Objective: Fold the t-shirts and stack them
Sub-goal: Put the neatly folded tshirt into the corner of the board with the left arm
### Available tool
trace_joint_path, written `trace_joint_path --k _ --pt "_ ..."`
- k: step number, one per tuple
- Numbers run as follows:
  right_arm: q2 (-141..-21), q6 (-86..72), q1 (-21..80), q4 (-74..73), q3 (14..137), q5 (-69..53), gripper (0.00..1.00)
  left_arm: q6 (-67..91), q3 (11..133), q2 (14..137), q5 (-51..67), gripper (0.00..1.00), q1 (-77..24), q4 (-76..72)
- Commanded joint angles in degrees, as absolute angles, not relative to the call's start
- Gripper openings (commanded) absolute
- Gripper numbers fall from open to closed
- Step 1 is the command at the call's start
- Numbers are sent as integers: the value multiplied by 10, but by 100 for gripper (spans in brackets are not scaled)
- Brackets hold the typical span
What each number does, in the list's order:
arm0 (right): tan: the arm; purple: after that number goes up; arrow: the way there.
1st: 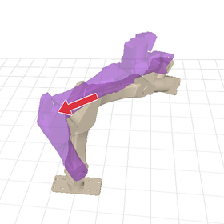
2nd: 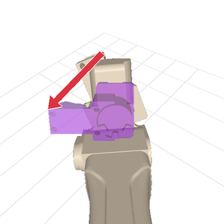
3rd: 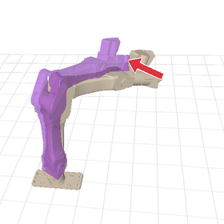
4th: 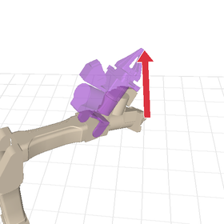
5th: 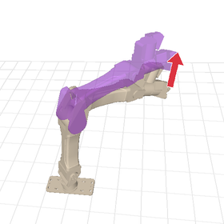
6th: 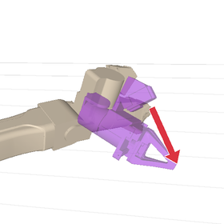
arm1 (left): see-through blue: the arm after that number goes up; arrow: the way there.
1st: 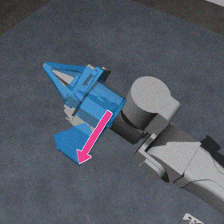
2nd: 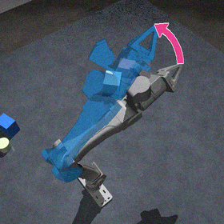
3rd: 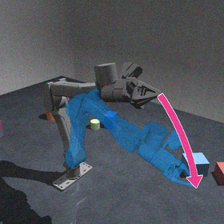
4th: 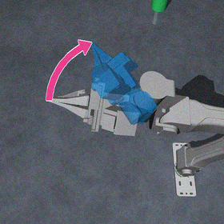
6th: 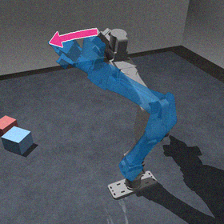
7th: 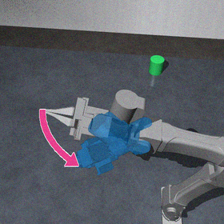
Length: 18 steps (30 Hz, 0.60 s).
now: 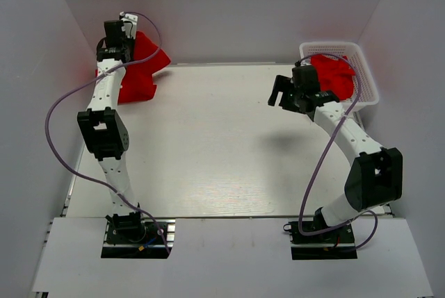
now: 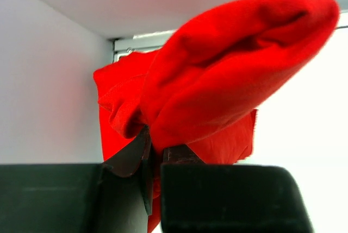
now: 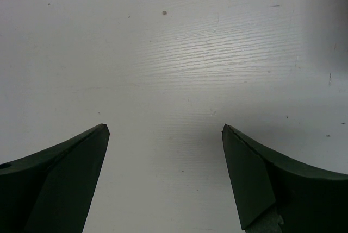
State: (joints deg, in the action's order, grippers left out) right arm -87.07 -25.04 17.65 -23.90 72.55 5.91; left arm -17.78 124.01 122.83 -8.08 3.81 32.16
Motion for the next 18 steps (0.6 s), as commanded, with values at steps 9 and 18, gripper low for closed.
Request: trace_joint_path --k 9,18 --pt "-885 -243 176 -270 780 80 90 -189 1282 1280 -164 0 60 259" --pt "-915 -245 177 -282 803 69 90 -155 1293 1297 -216 0 82 259"
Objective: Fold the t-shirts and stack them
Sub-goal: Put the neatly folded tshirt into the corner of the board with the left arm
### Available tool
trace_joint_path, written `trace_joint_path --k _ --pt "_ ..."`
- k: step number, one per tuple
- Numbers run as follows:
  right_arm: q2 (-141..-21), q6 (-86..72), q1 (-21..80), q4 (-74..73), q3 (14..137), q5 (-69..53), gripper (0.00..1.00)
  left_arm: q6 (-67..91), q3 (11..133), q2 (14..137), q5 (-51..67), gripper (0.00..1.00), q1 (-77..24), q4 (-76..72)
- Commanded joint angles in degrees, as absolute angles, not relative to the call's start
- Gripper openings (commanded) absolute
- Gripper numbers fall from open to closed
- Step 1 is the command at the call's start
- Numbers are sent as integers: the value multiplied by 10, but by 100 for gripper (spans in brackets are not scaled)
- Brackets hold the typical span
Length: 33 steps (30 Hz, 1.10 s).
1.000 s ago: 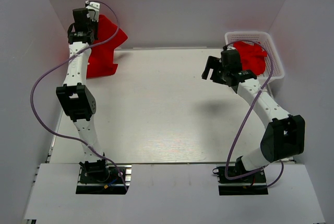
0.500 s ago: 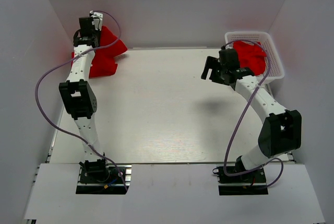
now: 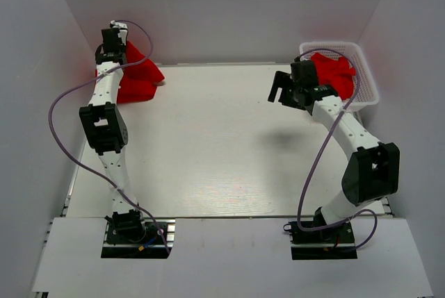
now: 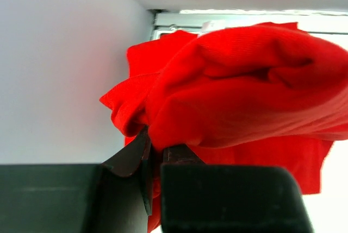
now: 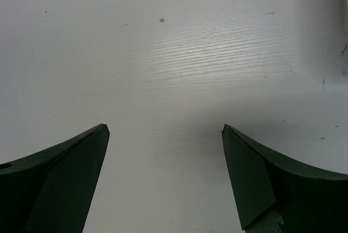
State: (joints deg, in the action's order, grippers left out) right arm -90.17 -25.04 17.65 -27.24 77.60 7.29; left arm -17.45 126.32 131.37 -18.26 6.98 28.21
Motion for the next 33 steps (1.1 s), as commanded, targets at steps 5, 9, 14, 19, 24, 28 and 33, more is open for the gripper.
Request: trace_joint_path --k 5,9,14,19,24,28,33 --pt "-939 -245 177 -292 821 53 90 -123 1288 1302 -224 0 106 272" --pt "-956 -244 177 -307 838 50 90 -99 1288 1322 -219 0 118 285" --pt "-976 -244 177 -317 859 43 90 -92 1308 1357 -202 0 128 292" --pt "-994 -243 178 -330 881 31 90 -85 1326 1380 -185 5 134 292" --pt "-1006 -245 179 -337 892 25 90 -80 1340 1394 -193 13 134 297" --pt "-1019 -242 179 -341 903 15 90 -86 1340 1400 -199 92 139 287" --pt "-1031 -239 178 -345 914 10 90 -73 1346 1400 -259 95 139 281"
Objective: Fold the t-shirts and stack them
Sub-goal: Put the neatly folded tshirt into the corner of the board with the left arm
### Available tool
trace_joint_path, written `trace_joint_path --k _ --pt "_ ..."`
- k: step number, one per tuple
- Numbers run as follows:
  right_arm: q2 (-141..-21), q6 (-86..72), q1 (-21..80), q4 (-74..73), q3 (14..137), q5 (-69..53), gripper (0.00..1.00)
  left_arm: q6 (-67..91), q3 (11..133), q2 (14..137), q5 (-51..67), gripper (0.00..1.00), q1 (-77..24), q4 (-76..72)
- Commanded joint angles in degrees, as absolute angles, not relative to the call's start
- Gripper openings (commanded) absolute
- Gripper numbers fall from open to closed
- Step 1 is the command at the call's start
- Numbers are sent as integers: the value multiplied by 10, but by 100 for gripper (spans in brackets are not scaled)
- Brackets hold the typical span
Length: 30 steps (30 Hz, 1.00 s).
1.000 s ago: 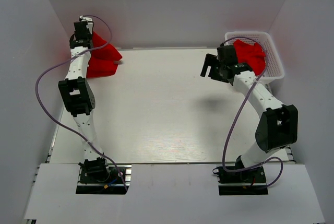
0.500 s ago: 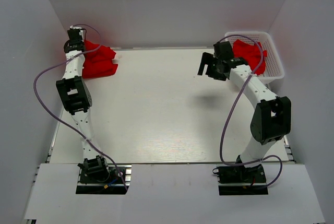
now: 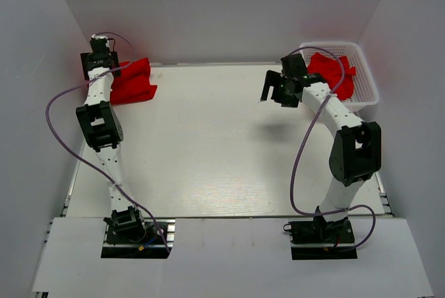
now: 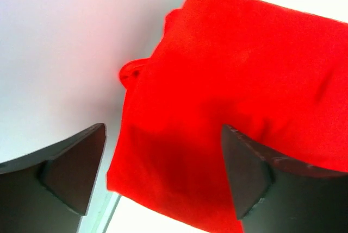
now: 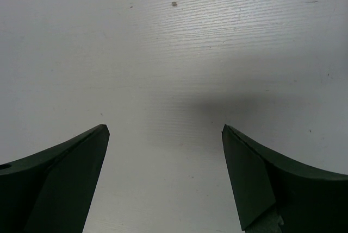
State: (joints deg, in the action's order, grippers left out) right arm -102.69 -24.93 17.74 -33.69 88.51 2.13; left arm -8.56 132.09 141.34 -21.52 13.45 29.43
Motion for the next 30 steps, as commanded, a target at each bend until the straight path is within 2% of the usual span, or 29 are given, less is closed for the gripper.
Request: trace_joint_path --k 1,7,16,21,24,25,30 --pt "-1031 -239 180 -345 914 8 90 -65 1354 1405 -271 100 139 281" --pt "-1034 -230 181 -338 916 -18 90 -65 1332 1375 -239 100 134 278" --pt "-1033 -208 181 -328 907 -44 90 -58 1245 1307 -1 100 109 287" --pt "-1028 -191 180 -312 882 -51 90 -97 1190 1279 3 100 79 265" --pt "-1034 -188 181 -310 878 -53 90 -108 1218 1308 -31 92 66 265" --pt "-1034 -188 180 -312 877 -54 90 -108 1236 1317 -36 92 61 265" --pt "-1046 -183 178 -330 892 -36 90 -96 1317 1380 -41 72 61 272"
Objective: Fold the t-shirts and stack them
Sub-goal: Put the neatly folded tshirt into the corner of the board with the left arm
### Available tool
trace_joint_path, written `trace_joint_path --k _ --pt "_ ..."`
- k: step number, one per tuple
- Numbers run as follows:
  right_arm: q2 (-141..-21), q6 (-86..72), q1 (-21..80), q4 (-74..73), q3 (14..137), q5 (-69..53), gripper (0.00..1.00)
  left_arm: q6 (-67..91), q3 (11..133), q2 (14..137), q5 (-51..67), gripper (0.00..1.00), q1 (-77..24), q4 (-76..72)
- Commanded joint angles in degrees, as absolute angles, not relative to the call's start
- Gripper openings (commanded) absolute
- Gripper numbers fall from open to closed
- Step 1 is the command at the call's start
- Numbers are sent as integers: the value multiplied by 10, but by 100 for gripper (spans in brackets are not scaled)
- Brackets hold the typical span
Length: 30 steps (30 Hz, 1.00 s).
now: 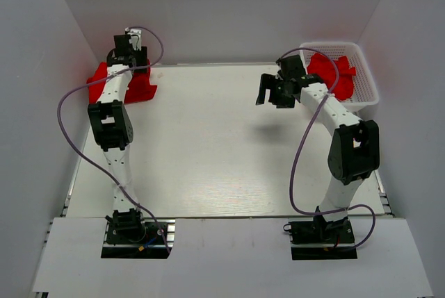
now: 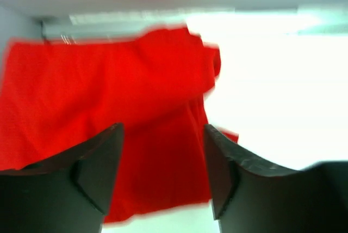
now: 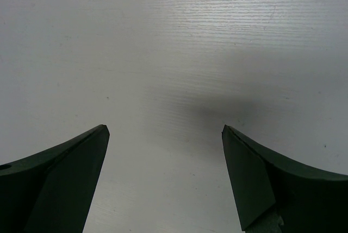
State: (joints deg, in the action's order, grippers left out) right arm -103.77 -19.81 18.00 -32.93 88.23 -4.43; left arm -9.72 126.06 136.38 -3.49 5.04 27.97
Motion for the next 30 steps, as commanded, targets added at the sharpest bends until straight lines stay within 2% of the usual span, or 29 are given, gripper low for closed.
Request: trace_joint_path --k 1,2,5,6,10,18,23,30 --pt "-1049 -180 178 -337 904 -23 90 -90 1326 1390 -41 68 61 272" --pt "-1050 -180 178 -343 906 -13 90 -90 1326 1397 -36 61 61 272" --pt "-1056 -180 178 -349 915 -4 90 -79 1326 1403 -36 49 61 249" --pt "-1058 -180 178 -351 917 18 90 -73 1326 1410 -36 42 61 249" --pt "-1070 -180 178 -354 929 18 90 -68 1328 1415 -13 32 61 242" --pt "-1116 -185 176 -370 975 18 90 -68 1348 1454 -8 30 61 219" --pt "-1143 -188 178 -389 1015 20 90 -68 1367 1493 -56 30 61 166" --pt "-1180 -189 177 -419 1071 25 90 -4 1385 1532 -42 31 71 72"
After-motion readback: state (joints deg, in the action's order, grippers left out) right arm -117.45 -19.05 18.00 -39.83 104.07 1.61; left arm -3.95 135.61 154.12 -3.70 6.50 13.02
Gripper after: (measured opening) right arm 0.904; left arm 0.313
